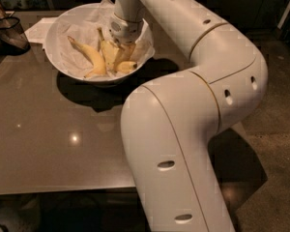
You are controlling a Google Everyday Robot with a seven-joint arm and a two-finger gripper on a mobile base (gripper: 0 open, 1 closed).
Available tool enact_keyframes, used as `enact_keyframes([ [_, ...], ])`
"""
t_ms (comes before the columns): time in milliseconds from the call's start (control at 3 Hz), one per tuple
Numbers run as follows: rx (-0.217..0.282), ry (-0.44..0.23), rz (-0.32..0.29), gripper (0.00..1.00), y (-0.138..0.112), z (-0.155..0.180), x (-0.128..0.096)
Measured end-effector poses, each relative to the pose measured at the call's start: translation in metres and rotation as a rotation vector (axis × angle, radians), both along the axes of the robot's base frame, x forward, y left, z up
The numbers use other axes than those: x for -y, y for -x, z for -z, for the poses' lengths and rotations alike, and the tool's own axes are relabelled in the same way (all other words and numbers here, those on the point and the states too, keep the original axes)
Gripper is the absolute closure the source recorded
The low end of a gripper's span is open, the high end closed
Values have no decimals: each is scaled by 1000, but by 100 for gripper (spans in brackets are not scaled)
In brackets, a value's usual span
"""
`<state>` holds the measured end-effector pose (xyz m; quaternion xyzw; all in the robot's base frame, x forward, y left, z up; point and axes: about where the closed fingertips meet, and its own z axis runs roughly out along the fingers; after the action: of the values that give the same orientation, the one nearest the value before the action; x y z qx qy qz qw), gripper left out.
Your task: Pick banana from white bowl
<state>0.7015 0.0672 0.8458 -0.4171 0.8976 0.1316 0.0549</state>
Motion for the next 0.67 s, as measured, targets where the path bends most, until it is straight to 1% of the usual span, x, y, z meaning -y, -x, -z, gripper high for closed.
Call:
enact_keyframes([
  [333,47,-31,-17,100,2,-17,1],
  [667,91,-65,-53,100,12,-45,5],
])
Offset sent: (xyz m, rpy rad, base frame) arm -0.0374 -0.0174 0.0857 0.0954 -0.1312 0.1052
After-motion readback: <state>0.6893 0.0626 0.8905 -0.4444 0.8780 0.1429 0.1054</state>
